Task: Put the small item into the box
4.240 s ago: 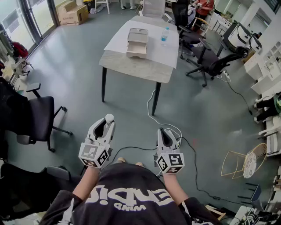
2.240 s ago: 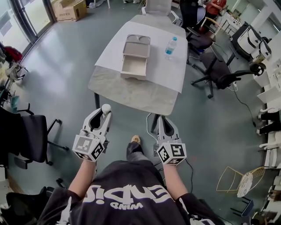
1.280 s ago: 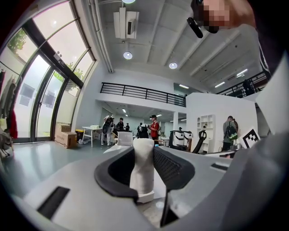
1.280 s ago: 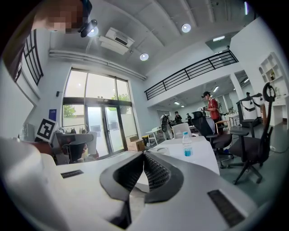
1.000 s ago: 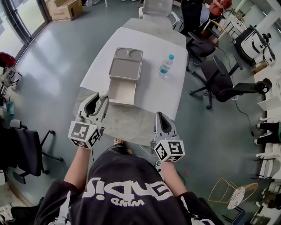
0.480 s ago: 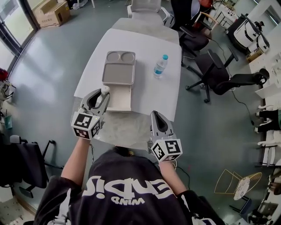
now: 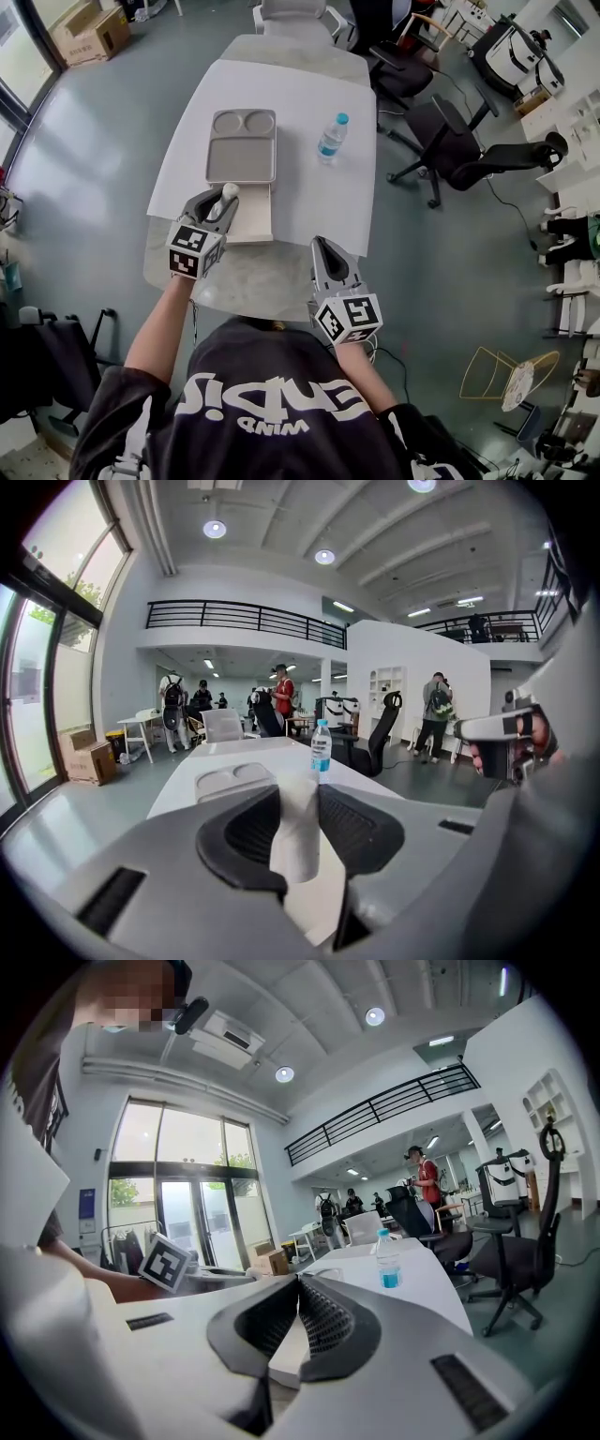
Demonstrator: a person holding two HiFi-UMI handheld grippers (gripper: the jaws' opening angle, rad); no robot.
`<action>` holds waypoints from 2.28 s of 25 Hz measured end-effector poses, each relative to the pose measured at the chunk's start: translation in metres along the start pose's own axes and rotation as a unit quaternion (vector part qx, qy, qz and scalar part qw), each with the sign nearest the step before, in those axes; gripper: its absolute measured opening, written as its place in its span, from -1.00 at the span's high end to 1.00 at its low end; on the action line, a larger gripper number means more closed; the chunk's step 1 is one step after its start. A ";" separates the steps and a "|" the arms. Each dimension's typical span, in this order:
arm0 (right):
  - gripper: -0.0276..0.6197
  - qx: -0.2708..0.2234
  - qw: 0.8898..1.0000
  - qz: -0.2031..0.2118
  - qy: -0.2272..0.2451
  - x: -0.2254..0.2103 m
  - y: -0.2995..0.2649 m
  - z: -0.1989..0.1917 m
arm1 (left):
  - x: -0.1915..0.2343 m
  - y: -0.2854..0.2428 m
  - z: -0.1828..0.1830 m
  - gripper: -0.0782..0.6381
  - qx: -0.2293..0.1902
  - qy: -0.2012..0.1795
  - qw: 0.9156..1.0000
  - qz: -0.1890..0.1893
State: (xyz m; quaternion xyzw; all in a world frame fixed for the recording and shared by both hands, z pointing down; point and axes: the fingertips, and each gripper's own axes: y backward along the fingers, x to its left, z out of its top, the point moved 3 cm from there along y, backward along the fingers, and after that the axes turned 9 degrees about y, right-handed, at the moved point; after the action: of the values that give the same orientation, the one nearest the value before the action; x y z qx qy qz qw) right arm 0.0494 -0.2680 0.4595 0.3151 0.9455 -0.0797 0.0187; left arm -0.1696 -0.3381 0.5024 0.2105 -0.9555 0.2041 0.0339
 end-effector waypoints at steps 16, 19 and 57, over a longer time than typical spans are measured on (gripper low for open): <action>0.84 0.027 0.999 -0.026 -0.007 -0.017 -0.010 -0.017 | 0.017 -0.086 -0.080 0.41 0.162 -0.036 0.986 -0.015; 0.84 0.032 0.999 -0.031 -0.012 -0.022 -0.013 -0.020 | 0.020 -0.098 -0.093 0.41 0.194 -0.038 0.980 -0.017; 0.84 0.038 0.999 -0.013 -0.019 -0.027 -0.020 -0.026 | 0.001 -0.051 -0.029 0.35 0.129 -0.019 0.991 -0.029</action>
State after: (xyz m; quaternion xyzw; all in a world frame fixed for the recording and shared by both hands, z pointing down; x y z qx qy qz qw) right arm 0.0595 -0.2963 0.4902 0.3014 0.9454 -0.1221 0.0237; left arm -0.1499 -0.3694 0.5486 0.2446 -0.9152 0.3202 -0.0056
